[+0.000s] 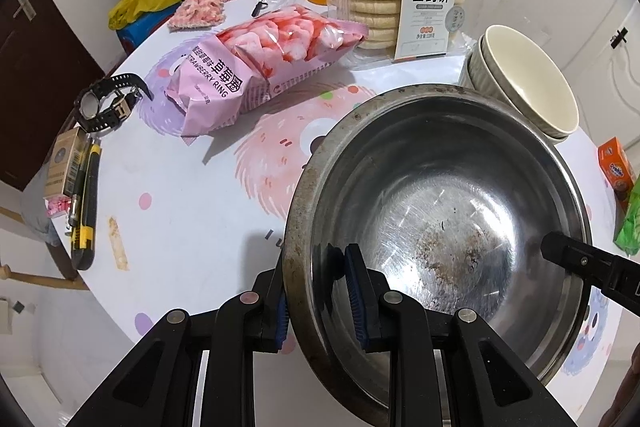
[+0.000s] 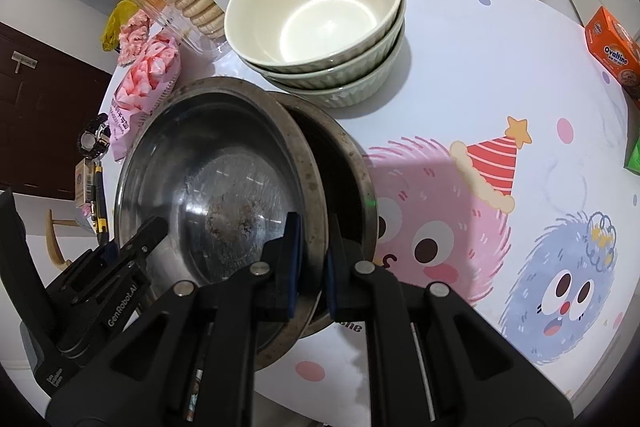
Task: Organize plates and bowls
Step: 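Lower the steel bowl into the other steel bowl and open both grippers, then close both grippers on the rim of the stacked steel bowls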
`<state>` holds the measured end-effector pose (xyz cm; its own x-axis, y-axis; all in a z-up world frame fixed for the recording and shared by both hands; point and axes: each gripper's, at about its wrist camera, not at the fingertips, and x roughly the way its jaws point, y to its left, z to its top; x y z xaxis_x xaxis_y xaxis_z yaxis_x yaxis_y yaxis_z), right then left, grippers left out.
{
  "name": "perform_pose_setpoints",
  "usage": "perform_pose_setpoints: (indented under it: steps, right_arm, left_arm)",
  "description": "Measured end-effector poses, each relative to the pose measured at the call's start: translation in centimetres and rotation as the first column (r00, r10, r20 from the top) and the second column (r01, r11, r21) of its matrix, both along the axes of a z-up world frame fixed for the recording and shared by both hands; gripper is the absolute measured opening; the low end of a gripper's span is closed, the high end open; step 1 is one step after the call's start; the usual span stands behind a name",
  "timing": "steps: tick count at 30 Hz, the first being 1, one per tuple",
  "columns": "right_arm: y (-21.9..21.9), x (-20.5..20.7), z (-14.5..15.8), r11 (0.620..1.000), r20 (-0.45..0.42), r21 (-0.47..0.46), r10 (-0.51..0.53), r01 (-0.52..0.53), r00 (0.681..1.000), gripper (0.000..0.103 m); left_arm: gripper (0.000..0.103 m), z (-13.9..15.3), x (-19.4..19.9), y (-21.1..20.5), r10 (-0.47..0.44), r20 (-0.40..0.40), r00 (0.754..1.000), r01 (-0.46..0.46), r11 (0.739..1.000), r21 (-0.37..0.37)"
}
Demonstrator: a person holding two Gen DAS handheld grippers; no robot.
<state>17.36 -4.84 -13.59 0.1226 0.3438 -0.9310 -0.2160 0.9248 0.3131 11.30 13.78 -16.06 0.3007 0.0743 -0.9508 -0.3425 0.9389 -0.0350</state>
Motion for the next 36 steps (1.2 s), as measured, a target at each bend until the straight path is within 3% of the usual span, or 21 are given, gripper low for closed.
perform_pose_setpoints:
  steps: [10,13,22,24,26,28,30,36]
  right_arm:
    - [-0.6,0.3,-0.5,1.0,-0.022,-0.013,-0.021,0.021,1.0,0.013]
    - [-1.0,0.7,-1.1,0.999,-0.044,-0.014,-0.044,0.043,0.998,0.014]
    - [-1.9,0.7,-1.0,0.996,-0.058,-0.011,-0.085,0.085,0.995,0.029]
    - [-1.8,0.6,-0.9,0.996,-0.054,-0.01,-0.09,0.089,0.995,0.048]
    - [-1.8,0.6,-0.8,0.996,-0.046,-0.015,-0.093,0.092,0.995,0.054]
    - [-2.0,0.6,-0.7,0.995,-0.046,-0.016,-0.099,0.098,0.994,0.057]
    - [-2.1,0.7,-0.9,0.994,-0.051,-0.02,-0.108,0.107,0.993,0.062]
    - [-2.1,0.6,-2.1,0.993,-0.086,-0.032,-0.116,0.114,0.99,0.063]
  left_arm:
    - [0.025,-0.9,0.6,-0.7,-0.01,-0.041,0.999,0.01,1.0,-0.009]
    - [0.026,-1.2,0.7,-0.9,-0.002,-0.057,0.998,0.003,1.0,0.028]
    - [0.038,-0.4,0.4,-0.4,0.009,-0.028,1.0,-0.009,1.0,-0.006]
    - [0.042,-0.2,0.4,-0.4,0.008,-0.014,1.0,-0.008,1.0,-0.017]
    - [0.051,-0.1,0.2,-0.4,0.007,-0.006,1.0,-0.007,1.0,-0.013]
    - [0.062,-0.2,0.2,-0.3,0.007,0.001,1.0,-0.007,1.0,-0.018]
    - [0.064,-0.4,0.2,-0.2,0.002,-0.002,1.0,-0.002,0.999,-0.034]
    - [0.067,-1.3,0.7,-0.1,-0.008,-0.027,1.0,0.007,0.999,-0.036]
